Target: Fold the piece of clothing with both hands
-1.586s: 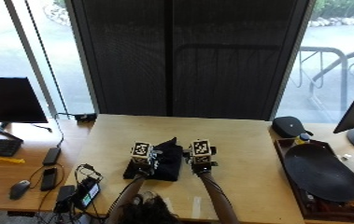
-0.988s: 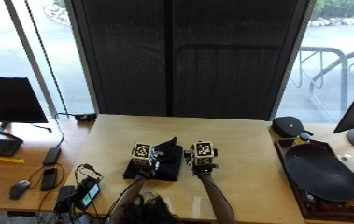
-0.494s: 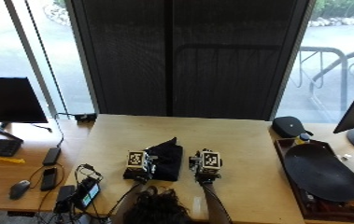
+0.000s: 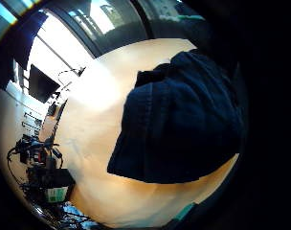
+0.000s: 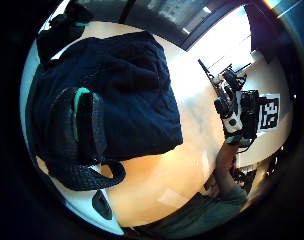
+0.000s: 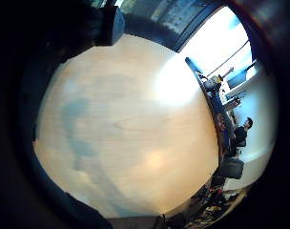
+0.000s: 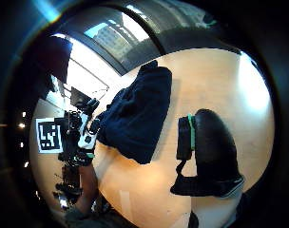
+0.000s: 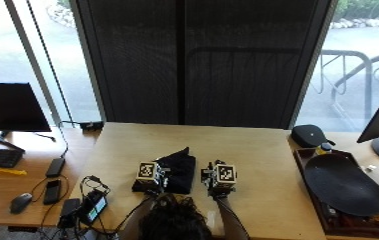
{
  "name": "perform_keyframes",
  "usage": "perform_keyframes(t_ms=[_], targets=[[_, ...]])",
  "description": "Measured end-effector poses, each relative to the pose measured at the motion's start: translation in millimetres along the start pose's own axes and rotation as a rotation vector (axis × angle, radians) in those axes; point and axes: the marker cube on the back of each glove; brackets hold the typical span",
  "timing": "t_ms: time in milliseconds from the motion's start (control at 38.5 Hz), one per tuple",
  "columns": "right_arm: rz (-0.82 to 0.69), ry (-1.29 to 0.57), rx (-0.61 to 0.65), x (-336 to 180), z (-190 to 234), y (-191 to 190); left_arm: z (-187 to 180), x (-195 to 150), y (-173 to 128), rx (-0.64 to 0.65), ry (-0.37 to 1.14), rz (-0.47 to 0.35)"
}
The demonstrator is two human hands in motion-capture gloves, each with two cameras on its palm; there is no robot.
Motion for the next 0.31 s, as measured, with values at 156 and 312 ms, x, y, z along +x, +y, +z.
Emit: perform_keyframes(t_ms=[156,312], targets=[[-0.005,-0.073,-0.102,-14,0,17,2,6,3,-0.005,0.004,0.02],[-0.005,-0.232,-0.262,-37,-9,39,-14,10,-2,0.052,-0.023,0.03]])
